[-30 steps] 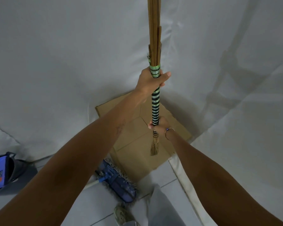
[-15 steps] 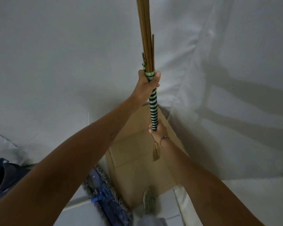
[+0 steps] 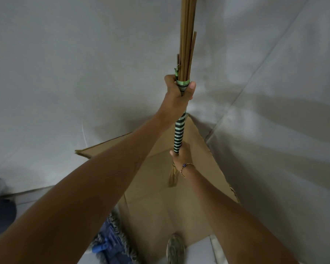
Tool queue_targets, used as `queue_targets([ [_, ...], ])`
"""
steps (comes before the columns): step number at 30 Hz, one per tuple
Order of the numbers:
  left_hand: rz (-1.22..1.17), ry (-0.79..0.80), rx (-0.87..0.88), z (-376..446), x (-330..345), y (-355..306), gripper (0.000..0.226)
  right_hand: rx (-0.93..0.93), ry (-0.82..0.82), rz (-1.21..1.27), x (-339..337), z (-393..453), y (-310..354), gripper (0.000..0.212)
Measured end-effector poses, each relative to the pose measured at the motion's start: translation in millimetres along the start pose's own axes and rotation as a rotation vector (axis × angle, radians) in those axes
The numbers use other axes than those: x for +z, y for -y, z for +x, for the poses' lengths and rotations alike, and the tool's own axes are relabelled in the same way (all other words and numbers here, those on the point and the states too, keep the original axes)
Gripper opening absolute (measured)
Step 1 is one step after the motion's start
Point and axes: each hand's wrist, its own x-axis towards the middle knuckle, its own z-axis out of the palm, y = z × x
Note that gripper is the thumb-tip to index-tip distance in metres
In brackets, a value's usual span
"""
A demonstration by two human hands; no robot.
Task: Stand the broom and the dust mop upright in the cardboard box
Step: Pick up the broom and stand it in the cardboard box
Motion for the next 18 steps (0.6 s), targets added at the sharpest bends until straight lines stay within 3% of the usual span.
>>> queue_targets([
  [4, 0.040, -0.034, -0.009, 12, 4, 44, 0.020, 0.040, -0.010, -0.033, 19, 32, -25, 0.031],
  [18, 0.161, -0.143, -0.081, 45, 0, 157, 0.033, 0.110, -0.124, 0.032, 61, 118, -93, 0.025],
])
